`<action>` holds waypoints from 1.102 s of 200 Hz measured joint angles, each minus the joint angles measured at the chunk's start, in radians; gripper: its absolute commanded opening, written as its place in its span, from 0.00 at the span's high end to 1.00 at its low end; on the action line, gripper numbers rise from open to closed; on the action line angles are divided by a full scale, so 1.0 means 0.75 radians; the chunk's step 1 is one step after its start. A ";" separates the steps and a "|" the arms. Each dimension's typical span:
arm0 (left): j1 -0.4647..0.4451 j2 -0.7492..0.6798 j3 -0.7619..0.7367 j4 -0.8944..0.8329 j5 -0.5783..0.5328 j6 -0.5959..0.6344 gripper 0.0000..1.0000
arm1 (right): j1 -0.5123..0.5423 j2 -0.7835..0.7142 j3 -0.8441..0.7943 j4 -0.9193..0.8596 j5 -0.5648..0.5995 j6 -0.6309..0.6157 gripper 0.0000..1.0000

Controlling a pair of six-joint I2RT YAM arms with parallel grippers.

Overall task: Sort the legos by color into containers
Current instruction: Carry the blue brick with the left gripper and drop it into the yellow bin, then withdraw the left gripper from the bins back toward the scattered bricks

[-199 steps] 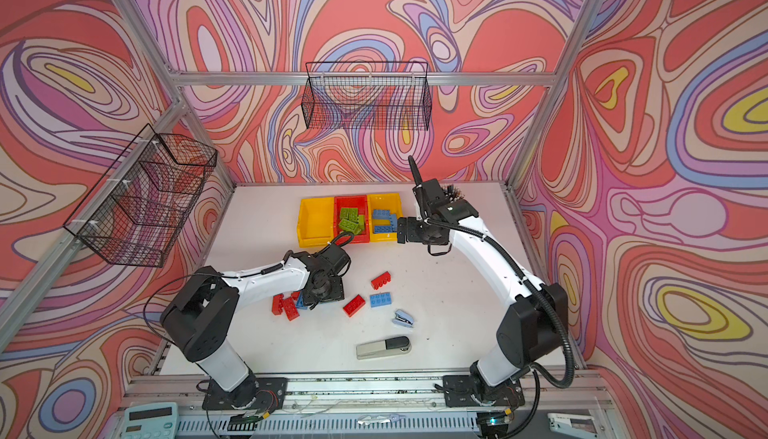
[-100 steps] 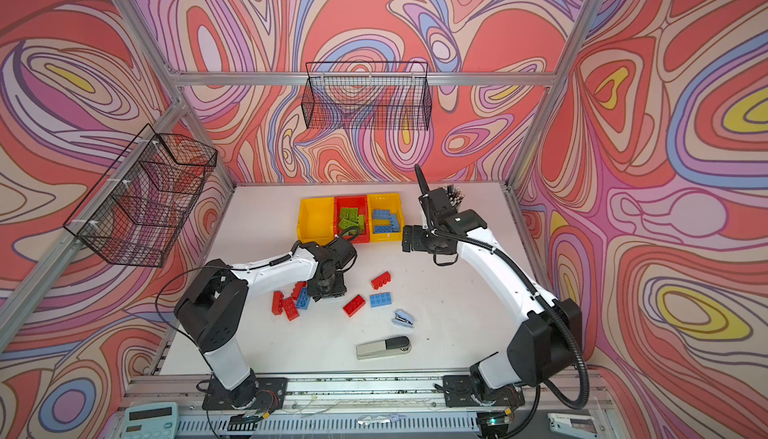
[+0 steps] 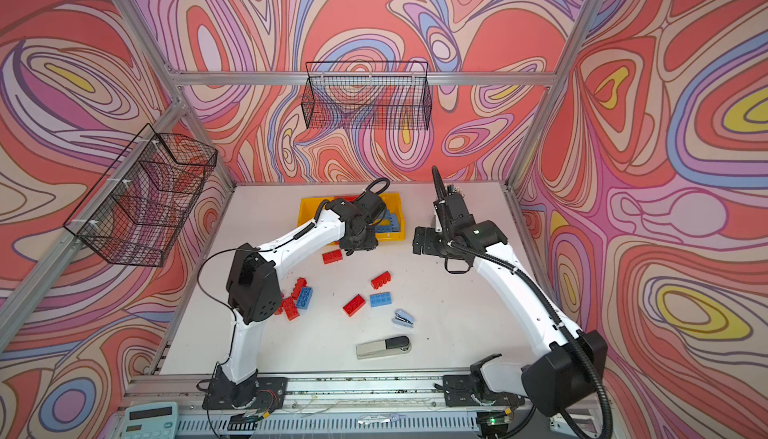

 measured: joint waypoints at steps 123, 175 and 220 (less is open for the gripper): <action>0.087 0.375 0.517 0.273 -0.023 0.127 0.55 | -0.008 -0.096 -0.028 -0.079 0.197 0.145 0.02; 0.082 0.400 0.517 0.496 -0.014 0.172 0.38 | -0.009 -0.011 0.080 -0.090 0.234 0.183 0.02; 0.092 0.427 0.517 0.576 0.011 0.194 0.09 | -0.013 0.104 0.191 -0.096 0.248 0.188 0.02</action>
